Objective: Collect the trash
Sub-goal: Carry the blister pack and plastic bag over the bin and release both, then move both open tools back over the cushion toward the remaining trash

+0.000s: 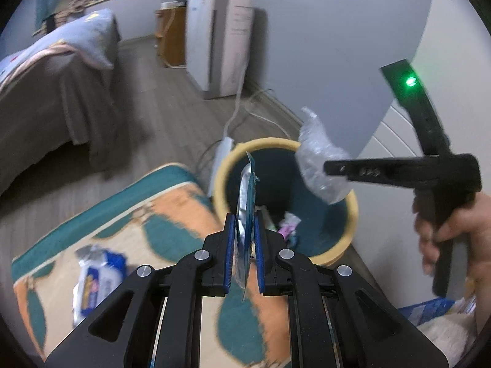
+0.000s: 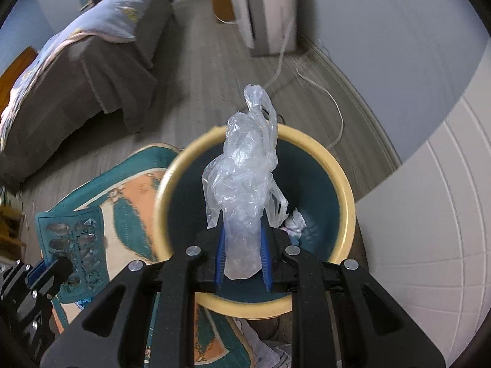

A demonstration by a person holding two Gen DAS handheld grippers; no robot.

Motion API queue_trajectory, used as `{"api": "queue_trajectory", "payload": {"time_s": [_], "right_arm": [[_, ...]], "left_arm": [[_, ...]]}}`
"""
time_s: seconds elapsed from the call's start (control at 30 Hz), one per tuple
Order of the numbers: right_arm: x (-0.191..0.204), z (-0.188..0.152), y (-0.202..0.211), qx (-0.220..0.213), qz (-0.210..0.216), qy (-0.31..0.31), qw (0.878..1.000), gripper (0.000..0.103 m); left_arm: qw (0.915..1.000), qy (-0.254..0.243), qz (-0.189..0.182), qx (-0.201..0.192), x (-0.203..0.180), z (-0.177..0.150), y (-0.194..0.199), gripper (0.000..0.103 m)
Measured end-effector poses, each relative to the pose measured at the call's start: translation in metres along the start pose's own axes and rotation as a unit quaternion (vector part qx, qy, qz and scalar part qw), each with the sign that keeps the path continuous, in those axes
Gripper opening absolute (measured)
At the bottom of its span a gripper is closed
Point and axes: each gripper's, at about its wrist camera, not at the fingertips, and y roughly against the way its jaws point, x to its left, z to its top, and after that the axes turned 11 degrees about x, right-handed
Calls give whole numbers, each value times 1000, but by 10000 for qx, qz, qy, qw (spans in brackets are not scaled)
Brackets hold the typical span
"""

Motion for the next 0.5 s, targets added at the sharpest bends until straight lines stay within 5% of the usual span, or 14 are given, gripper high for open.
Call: {"api": "queue_trajectory", "payload": {"time_s": [0.23,0.33,0.5], "right_arm": [[-14,4,-8,98,93,-348,9993,21],[-10,6,-7,88,82,-295,9995,28],[-9,6,-7,62,63,-251,9996,47]], "left_arm": [[9996,-241,-81,96,-26,22,-36,16],[9997,-212,12,112,-27,27,-45,43],[9998,-171,15,-25,-25,26,-39,66]]}}
